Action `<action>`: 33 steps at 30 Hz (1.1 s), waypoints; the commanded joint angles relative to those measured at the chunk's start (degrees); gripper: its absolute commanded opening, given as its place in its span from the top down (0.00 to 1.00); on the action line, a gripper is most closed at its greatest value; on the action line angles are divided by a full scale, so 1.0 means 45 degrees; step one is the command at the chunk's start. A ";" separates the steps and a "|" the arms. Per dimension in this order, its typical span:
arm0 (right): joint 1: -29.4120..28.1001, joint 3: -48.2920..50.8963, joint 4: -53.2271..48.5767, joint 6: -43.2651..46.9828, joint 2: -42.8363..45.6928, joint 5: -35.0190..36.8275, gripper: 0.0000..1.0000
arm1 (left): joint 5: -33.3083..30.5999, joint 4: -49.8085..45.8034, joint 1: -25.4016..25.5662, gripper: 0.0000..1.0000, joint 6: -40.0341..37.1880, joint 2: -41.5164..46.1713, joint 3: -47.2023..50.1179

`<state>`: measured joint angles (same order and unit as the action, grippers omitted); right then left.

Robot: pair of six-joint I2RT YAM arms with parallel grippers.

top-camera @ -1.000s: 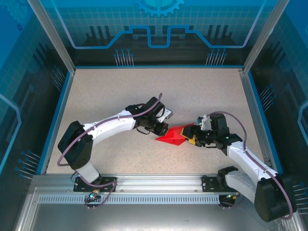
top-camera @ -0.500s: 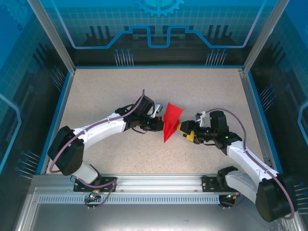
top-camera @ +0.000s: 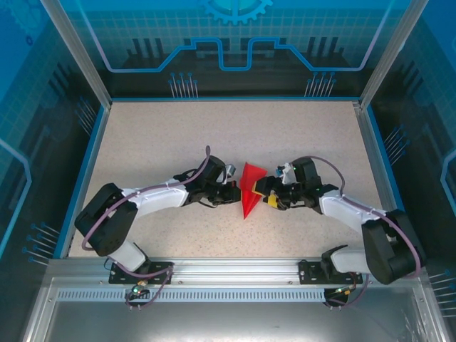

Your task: Fold a paper plane with a square sheet of paper (pick it up from the middle)

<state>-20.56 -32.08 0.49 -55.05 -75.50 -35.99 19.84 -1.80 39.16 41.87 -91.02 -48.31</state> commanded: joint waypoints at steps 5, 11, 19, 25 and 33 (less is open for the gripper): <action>-0.0577 -0.0759 -0.0003 0.0857 -0.1211 0.0534 0.18 | -0.0131 0.0747 -0.0005 0.97 0.0179 -0.0290 0.0281; -0.0814 -0.1215 -0.0401 0.1432 -0.1870 0.1240 0.17 | -0.0111 0.0814 0.0007 0.97 0.0174 -0.0359 0.0301; -0.1008 -0.1394 -0.0267 0.1378 -0.2581 0.1238 0.18 | -0.0111 0.0909 -0.0036 0.97 0.0169 -0.0359 0.0418; -0.1174 -0.1603 -0.0695 0.1449 -0.2602 0.1570 0.18 | -0.0077 0.0970 -0.0087 0.97 0.0157 -0.0339 0.0539; -0.1233 -0.1431 0.0001 0.0896 -0.2477 0.1012 0.21 | -0.0016 0.0977 -0.0102 0.97 0.0093 -0.0378 0.0560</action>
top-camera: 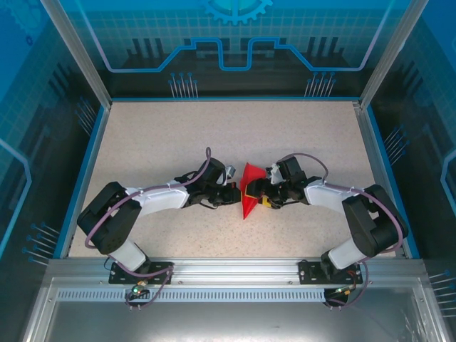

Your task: Fold a paper plane with a square sheet of paper (pick it up from the middle)

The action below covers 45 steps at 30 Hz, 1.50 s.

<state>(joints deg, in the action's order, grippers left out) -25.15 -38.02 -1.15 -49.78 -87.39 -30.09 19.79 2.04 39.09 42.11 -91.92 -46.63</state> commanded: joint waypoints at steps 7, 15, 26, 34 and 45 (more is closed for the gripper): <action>-0.0239 -0.0237 -0.0628 -0.0002 0.0792 0.0108 0.22 | 0.0006 0.0018 -0.0145 0.97 -0.0034 -0.0122 0.0245; -0.0188 -0.0594 -0.1869 0.0987 0.0758 0.1608 0.20 | 0.0091 -0.0018 -0.0180 0.97 -0.0099 -0.0031 0.0255; -0.0193 -0.1223 -0.1167 0.1178 -0.0877 0.0863 0.21 | 0.0094 0.0094 -0.0192 0.97 -0.0021 0.0040 0.0363; -0.0388 -0.0856 -0.0403 0.0670 -0.0738 0.0077 0.22 | 0.0162 -0.0019 -0.0216 0.97 -0.0116 -0.0140 0.0205; -0.0369 -0.0208 0.0525 -0.0235 -0.0293 -0.0716 0.23 | 0.0172 0.0056 -0.0231 0.97 -0.0116 -0.0162 0.0265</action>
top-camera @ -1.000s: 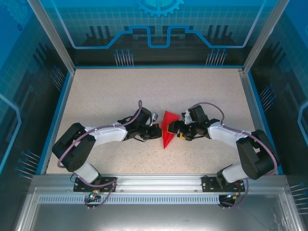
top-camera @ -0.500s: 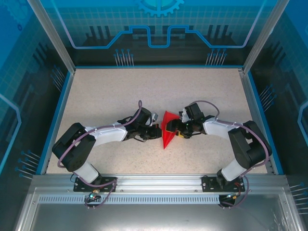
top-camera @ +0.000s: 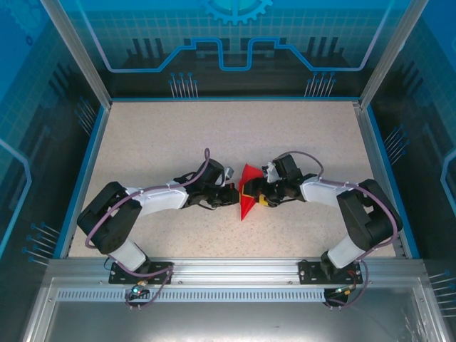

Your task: Fold a paper plane with a square sheet of paper (pick it up from the middle)

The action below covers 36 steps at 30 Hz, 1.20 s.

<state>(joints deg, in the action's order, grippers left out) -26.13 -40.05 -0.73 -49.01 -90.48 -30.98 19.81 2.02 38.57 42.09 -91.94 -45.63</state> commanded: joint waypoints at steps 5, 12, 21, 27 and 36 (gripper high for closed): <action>-0.0014 0.0836 0.1711 -0.1532 0.0574 -0.1069 0.23 | 0.0182 0.0134 -0.0123 0.97 -0.0090 -0.0155 0.0109; -0.0165 0.0930 0.2291 -0.2018 0.0582 -0.1186 0.27 | 0.0299 0.0491 -0.0125 0.97 0.0098 -0.0250 0.0210; -0.0497 0.0912 0.1798 -0.1607 0.0292 -0.0444 0.46 | 0.0343 0.0723 -0.0126 0.97 0.0274 -0.0274 0.0316; -0.0714 0.0606 0.1122 -0.1040 0.0132 0.0292 0.56 | 0.0377 0.0956 -0.0135 0.97 0.0470 -0.0297 0.0444; -0.0812 0.0554 0.1207 -0.0913 -0.0235 0.0869 0.70 | 0.0345 0.1220 -0.0192 0.97 0.0745 -0.0291 0.0641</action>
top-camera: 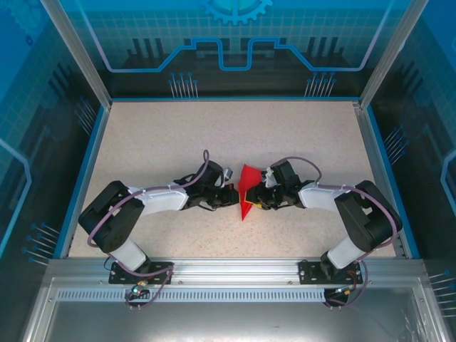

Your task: Fold a paper plane with a square sheet of paper (pick it up from the middle)

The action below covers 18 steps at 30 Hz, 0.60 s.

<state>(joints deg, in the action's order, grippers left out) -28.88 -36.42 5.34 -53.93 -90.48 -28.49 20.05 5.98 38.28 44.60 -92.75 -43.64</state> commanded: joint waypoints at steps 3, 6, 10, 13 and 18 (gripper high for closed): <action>-0.0334 -0.0347 0.0115 0.0110 -0.0418 0.0319 0.73 | 0.0406 0.0371 -0.0129 0.97 0.0196 -0.0194 0.0136; -0.0446 -0.0450 0.0238 0.0071 -0.0470 0.0311 0.75 | 0.0441 0.0376 -0.0145 0.97 0.0193 -0.0285 0.0108; -0.0483 -0.0519 0.0084 0.0133 -0.0358 0.0473 0.80 | 0.0461 0.0381 -0.0128 0.97 0.0170 -0.0402 0.0145; -0.0539 -0.0684 -0.0142 0.0383 -0.0346 0.0734 0.84 | 0.0446 0.0303 -0.0146 0.97 0.0109 -0.0366 0.0132; -0.0795 -0.1593 -0.2072 0.1583 -0.0236 0.1822 0.94 | 0.0445 -0.0101 -0.0167 0.91 -0.0081 -0.0250 -0.0029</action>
<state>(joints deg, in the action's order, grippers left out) -31.00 -40.25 1.93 -51.29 -92.16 -24.18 20.49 6.55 38.11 45.08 -93.93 -43.59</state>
